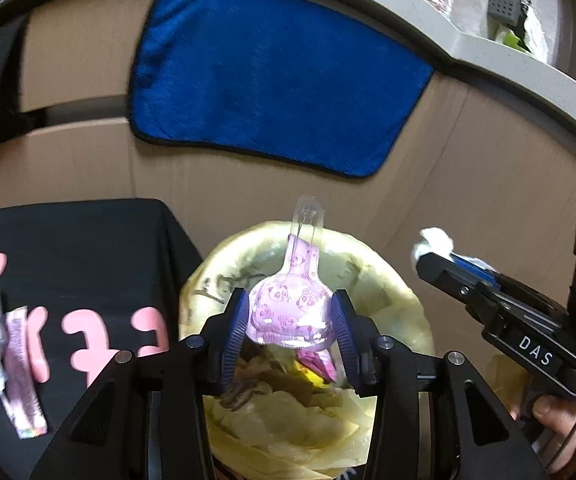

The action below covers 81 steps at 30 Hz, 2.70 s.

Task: Collect trash
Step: 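Open both tools to drop the spoon and tissue into the bin, then move both tools back toward the red paper cup on the table, then reach the left tool toward the red paper cup's rim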

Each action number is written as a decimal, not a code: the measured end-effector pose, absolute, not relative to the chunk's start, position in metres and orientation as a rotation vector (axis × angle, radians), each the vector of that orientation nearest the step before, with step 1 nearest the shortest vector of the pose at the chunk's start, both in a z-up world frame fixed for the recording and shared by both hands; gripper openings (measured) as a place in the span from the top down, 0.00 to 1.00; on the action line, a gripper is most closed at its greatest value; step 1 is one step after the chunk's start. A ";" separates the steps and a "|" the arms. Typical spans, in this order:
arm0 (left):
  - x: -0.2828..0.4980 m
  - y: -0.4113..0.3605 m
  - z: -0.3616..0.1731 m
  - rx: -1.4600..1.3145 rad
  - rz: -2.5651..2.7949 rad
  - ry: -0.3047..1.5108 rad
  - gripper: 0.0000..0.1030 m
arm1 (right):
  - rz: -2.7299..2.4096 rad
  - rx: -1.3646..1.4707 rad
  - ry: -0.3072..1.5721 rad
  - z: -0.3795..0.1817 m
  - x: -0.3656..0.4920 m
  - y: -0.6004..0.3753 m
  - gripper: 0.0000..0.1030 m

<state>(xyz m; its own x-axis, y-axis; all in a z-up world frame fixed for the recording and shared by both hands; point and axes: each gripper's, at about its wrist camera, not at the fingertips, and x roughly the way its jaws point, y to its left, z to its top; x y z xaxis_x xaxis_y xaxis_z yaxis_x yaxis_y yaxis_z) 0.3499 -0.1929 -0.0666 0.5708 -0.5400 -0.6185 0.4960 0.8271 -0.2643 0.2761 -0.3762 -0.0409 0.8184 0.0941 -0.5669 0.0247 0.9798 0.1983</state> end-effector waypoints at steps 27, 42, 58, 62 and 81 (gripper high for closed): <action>0.288 0.050 -0.047 -0.250 -0.218 0.669 0.53 | 0.067 0.198 0.586 -0.024 0.280 -0.334 0.42; 0.262 0.143 -0.070 -0.330 -0.115 0.672 0.53 | 0.278 0.109 0.622 -0.032 0.281 -0.206 0.42; 0.297 0.114 -0.072 -0.158 -0.169 0.639 0.53 | 0.464 0.131 0.815 -0.101 0.279 -0.133 0.42; 0.324 0.113 -0.086 -0.097 -0.115 0.671 0.53 | 0.480 0.123 0.828 -0.108 0.277 -0.128 0.42; 0.356 0.122 -0.087 -0.163 -0.085 0.670 0.91 | 0.547 0.066 0.895 -0.117 0.278 -0.111 0.19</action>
<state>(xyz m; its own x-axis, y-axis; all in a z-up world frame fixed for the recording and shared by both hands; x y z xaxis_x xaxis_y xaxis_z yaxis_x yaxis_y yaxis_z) 0.3562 0.1217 -0.0869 0.7811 -0.1307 -0.6105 0.0257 0.9837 -0.1777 0.2780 -0.1112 -0.1174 0.4985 0.4785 -0.7228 -0.4249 0.8617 0.2775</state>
